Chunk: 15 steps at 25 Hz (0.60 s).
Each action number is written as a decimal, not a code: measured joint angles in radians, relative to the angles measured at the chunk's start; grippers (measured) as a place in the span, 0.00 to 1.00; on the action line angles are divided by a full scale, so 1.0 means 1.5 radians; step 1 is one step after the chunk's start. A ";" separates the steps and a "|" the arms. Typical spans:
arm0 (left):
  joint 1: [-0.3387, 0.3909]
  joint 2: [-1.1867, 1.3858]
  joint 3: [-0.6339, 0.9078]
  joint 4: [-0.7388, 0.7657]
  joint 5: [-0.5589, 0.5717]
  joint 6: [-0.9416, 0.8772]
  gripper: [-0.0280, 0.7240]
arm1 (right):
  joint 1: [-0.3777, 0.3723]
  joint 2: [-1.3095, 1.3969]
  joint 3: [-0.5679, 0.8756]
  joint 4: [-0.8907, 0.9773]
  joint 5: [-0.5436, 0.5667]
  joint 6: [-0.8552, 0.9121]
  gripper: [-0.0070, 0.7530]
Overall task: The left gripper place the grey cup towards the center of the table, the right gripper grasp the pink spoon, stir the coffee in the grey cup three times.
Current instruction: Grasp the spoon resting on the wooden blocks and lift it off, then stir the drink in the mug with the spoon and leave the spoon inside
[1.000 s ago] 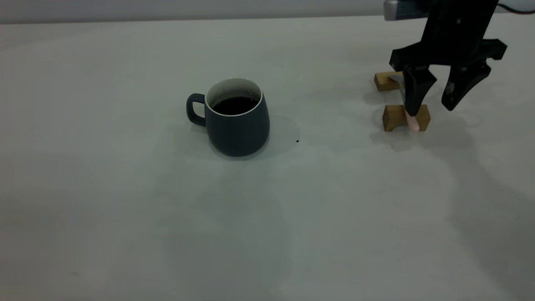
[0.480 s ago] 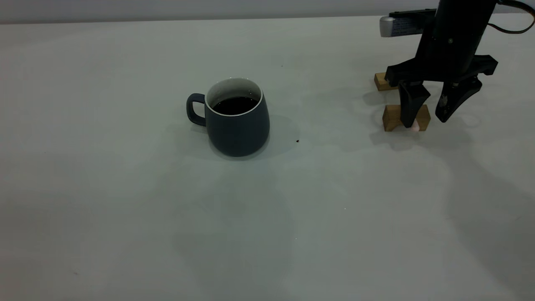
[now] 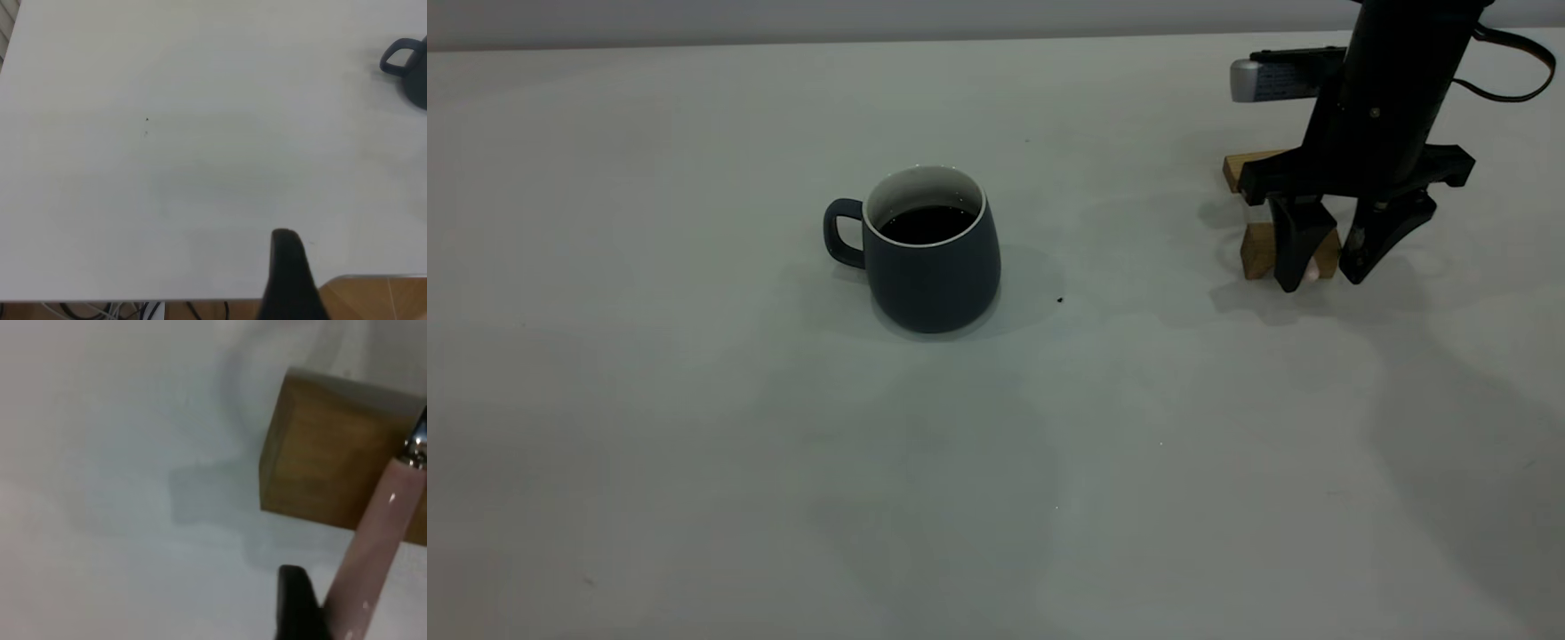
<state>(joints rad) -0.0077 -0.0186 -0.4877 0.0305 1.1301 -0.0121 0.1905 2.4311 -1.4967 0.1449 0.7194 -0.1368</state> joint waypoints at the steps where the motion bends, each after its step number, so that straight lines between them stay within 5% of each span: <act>1: 0.000 0.000 0.000 0.000 0.000 0.000 0.82 | 0.000 0.000 0.000 0.000 -0.002 0.000 0.57; 5: 0.000 0.000 0.000 0.000 0.000 0.000 0.82 | 0.000 -0.001 -0.001 0.000 -0.005 0.000 0.21; 15: 0.000 0.000 0.000 0.000 0.000 0.000 0.82 | 0.000 -0.166 -0.001 0.075 0.082 0.000 0.19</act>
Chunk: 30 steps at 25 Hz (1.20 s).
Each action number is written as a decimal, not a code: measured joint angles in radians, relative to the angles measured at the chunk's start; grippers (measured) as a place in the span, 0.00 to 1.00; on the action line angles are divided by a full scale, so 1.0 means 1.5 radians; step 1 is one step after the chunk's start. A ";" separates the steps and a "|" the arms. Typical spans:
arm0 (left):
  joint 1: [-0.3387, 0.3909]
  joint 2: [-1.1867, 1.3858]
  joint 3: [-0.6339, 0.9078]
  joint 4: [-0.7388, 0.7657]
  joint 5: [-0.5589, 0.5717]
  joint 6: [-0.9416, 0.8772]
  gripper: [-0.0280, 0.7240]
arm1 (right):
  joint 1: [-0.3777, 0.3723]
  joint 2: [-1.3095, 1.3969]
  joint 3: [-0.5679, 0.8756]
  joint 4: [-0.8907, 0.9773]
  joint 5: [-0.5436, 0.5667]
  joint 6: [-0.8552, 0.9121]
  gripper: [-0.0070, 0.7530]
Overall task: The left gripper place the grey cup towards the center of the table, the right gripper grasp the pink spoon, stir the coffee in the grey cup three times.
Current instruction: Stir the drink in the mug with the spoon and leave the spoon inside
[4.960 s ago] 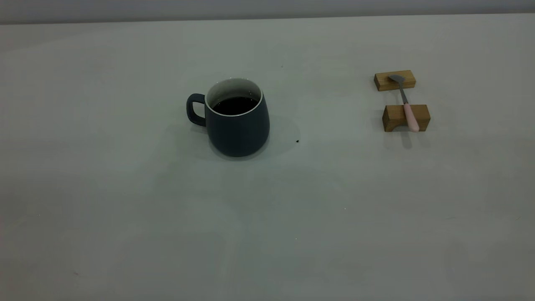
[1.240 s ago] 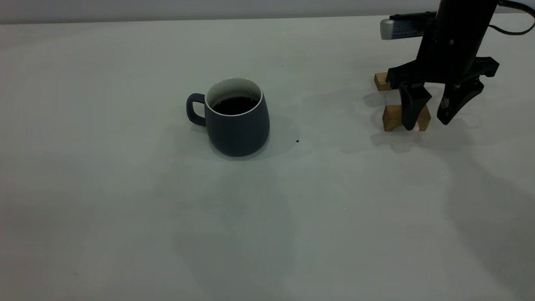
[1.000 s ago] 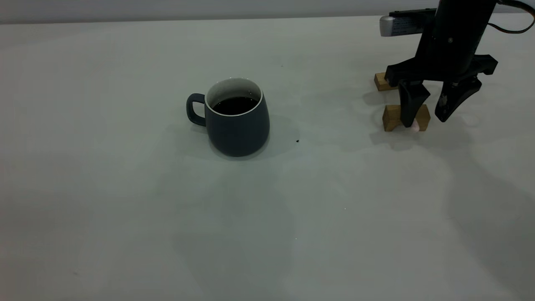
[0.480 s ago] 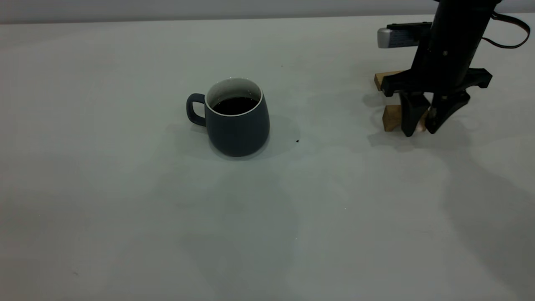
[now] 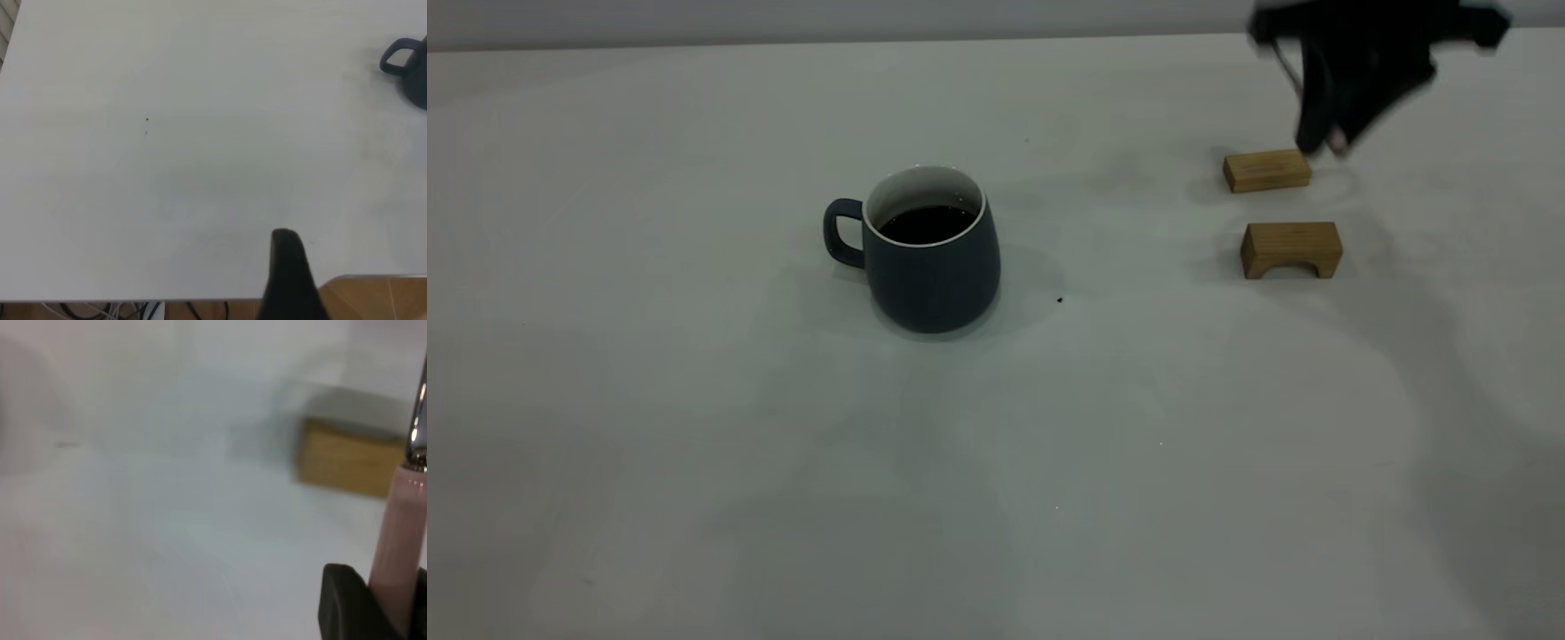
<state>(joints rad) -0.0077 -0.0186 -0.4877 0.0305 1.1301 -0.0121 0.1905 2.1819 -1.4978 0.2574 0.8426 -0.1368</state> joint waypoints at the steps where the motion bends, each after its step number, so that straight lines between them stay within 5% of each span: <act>1: 0.000 0.000 0.000 0.000 0.000 0.000 0.82 | 0.000 -0.021 0.000 0.037 0.022 0.000 0.19; 7: 0.000 0.000 0.000 0.000 0.000 0.000 0.82 | 0.006 -0.066 0.000 0.372 0.167 0.000 0.19; 13: 0.000 0.000 0.000 0.000 0.000 0.000 0.82 | 0.036 -0.066 0.001 0.619 0.177 0.042 0.19; 23: 0.000 0.000 0.000 0.000 0.000 0.000 0.82 | 0.133 -0.055 0.001 0.726 0.108 0.419 0.19; 30: 0.000 0.000 0.000 0.000 0.000 0.000 0.82 | 0.134 0.027 0.001 0.834 0.121 0.431 0.19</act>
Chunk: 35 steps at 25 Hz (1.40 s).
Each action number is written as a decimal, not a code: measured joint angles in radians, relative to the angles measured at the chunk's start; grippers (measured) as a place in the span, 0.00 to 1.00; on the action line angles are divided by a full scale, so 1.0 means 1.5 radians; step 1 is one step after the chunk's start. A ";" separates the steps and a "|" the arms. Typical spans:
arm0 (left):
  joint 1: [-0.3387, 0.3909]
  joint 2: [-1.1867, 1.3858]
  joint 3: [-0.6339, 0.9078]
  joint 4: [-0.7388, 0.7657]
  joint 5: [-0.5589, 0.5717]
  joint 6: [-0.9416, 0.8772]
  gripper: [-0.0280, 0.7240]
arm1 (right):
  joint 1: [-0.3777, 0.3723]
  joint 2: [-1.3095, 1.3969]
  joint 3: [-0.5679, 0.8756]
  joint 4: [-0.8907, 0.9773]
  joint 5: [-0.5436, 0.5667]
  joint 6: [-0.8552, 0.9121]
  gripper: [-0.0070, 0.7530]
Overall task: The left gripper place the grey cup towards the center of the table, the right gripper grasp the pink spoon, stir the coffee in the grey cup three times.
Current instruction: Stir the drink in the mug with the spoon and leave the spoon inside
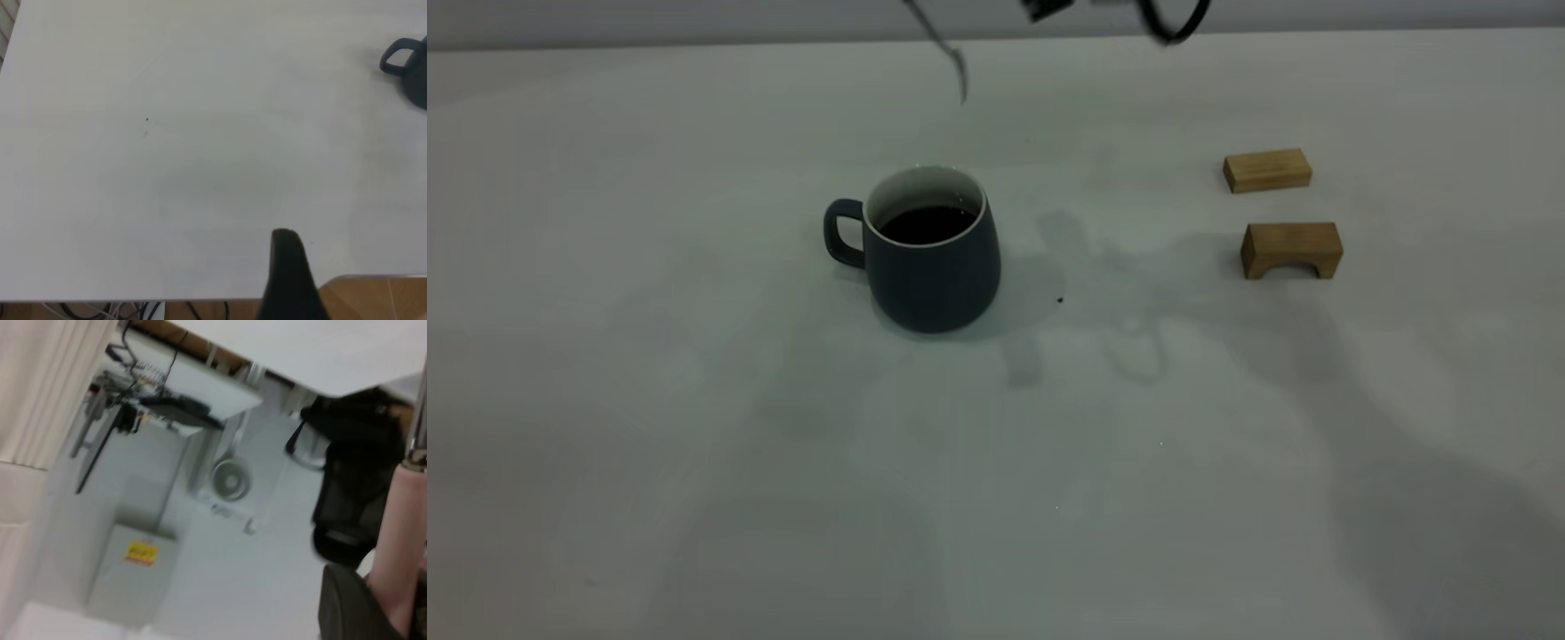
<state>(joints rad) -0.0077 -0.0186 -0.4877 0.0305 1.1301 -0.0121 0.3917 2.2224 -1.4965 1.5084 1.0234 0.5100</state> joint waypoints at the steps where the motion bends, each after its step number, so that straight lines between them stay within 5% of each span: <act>1: 0.000 0.000 0.000 0.000 0.000 0.000 0.82 | 0.000 0.015 0.000 0.022 0.007 -0.005 0.19; 12: 0.000 0.000 0.000 0.000 0.000 0.000 0.82 | -0.001 0.146 0.000 0.158 0.021 -0.056 0.19; 35: 0.000 0.000 0.000 0.000 0.000 0.000 0.82 | -0.015 0.231 -0.070 0.166 0.054 -0.095 0.19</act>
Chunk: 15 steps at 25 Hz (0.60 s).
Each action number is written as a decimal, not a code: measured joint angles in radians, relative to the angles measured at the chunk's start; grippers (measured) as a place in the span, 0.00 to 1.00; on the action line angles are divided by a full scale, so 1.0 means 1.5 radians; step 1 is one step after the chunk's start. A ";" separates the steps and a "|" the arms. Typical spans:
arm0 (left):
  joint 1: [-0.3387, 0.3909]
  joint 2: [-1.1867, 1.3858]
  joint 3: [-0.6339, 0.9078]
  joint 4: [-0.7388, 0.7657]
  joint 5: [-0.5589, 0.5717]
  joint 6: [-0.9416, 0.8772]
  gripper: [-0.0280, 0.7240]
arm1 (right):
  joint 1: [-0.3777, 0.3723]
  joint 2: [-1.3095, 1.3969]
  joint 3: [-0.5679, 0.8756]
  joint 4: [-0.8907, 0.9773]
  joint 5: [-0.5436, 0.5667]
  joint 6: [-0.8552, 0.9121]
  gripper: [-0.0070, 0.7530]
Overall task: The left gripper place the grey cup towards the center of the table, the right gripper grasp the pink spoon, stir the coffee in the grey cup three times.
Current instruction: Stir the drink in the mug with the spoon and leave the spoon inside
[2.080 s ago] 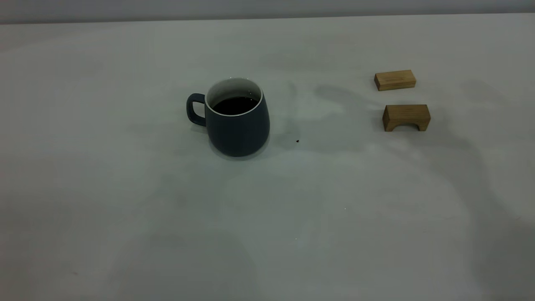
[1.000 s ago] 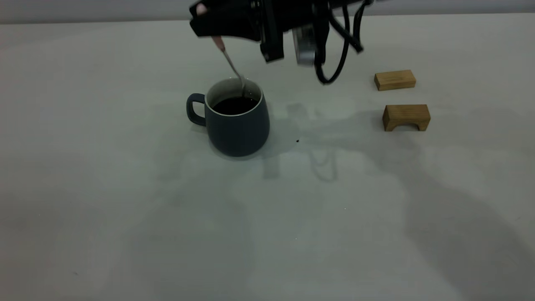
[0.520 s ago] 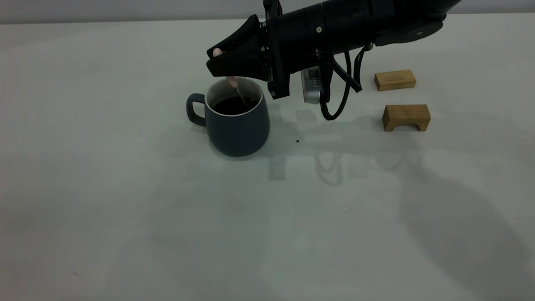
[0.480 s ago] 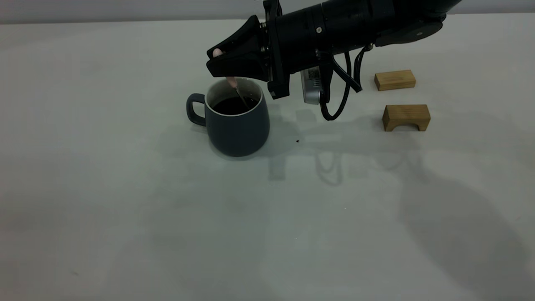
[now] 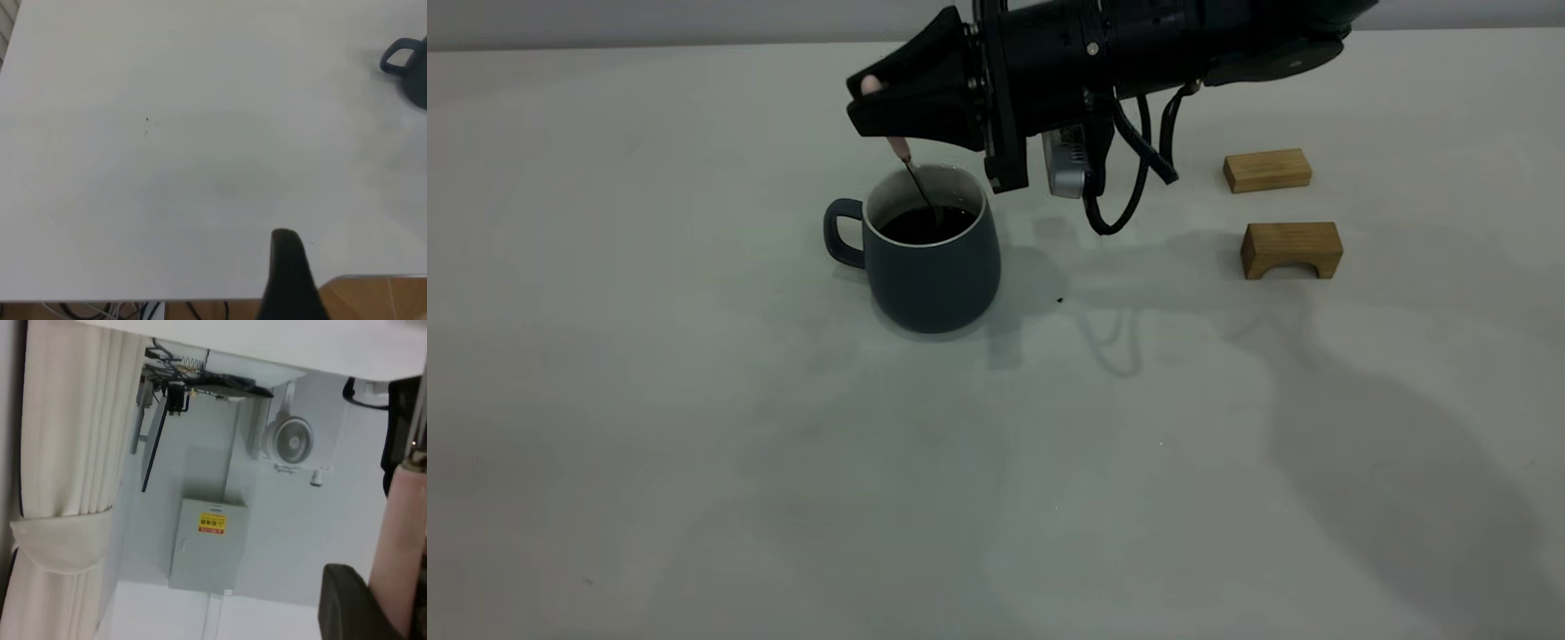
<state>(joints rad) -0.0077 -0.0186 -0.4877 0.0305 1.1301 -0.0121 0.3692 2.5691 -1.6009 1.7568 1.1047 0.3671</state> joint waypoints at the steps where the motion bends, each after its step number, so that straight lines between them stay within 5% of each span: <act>1: 0.000 0.000 0.000 0.000 0.000 0.000 0.82 | -0.005 0.001 0.000 -0.001 -0.005 -0.004 0.19; 8: 0.000 0.000 0.000 0.000 0.000 0.000 0.82 | -0.043 0.001 -0.003 -0.058 0.021 0.087 0.19; 15: 0.000 0.000 0.000 0.000 0.000 0.000 0.82 | -0.020 0.013 -0.003 -0.052 0.025 0.143 0.19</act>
<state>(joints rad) -0.0077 -0.0186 -0.4877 0.0305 1.1301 -0.0121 0.3390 2.5882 -1.6060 1.6787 1.1416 0.5819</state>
